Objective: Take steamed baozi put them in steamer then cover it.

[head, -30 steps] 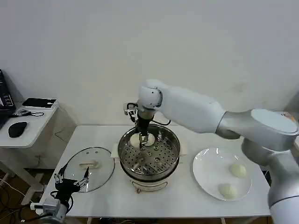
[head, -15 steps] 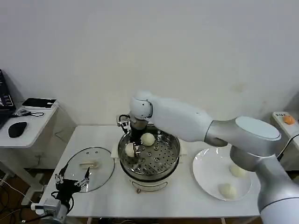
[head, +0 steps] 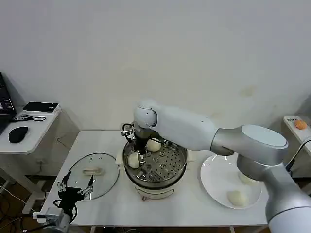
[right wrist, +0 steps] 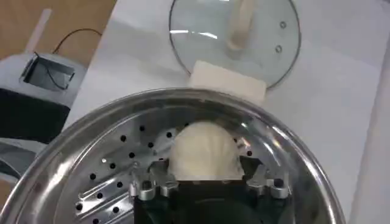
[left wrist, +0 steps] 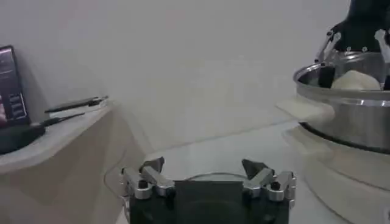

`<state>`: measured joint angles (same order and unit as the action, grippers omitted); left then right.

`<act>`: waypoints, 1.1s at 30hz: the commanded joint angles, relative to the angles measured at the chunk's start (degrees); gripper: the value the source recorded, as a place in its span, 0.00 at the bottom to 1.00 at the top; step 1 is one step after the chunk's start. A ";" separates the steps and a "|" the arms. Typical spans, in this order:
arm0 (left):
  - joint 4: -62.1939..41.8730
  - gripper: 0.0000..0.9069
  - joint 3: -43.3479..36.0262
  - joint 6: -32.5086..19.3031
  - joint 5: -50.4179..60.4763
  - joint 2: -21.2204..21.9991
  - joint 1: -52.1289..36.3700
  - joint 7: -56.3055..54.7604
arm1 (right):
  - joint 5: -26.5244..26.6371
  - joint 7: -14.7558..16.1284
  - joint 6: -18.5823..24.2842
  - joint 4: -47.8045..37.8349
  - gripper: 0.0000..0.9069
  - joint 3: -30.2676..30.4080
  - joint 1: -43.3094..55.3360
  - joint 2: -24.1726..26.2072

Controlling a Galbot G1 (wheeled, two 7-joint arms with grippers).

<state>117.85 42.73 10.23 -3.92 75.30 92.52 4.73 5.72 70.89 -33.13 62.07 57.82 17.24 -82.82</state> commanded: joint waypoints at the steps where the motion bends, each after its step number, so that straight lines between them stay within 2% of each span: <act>1: -0.07 1.00 0.06 -0.04 0.00 -0.02 0.05 0.02 | -0.17 -0.69 -0.01 0.18 1.00 -0.10 -0.12 0.00; 8: 0.13 1.00 0.17 -0.01 -0.02 -0.03 0.23 0.11 | 1.45 0.13 -0.12 5.78 1.00 -1.90 2.45 5.74; 14: 0.10 1.00 -0.13 0.08 -0.02 0.04 -0.09 0.30 | 2.27 1.74 0.36 13.55 1.00 -4.30 5.42 14.71; 17: 0.27 1.00 -0.24 0.13 0.10 0.01 -0.15 0.38 | 2.85 2.44 0.81 17.45 1.00 -5.18 7.40 21.17; 18: 0.31 1.00 -0.22 0.13 0.09 0.01 -0.14 0.38 | 2.86 2.57 0.83 17.62 1.00 -5.24 7.65 21.50; 20: 0.55 1.00 -0.06 0.13 0.02 -0.18 -0.01 0.44 | 3.76 3.04 0.72 20.20 1.00 -5.47 8.94 26.57; 33: 0.89 1.00 -1.37 0.11 0.36 -0.36 0.32 0.34 | 4.79 4.53 1.65 29.96 1.00 -2.33 12.77 46.09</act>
<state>118.70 41.57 10.34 -3.60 74.98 92.81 5.09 9.91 74.65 -31.96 84.66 54.52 27.40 -51.72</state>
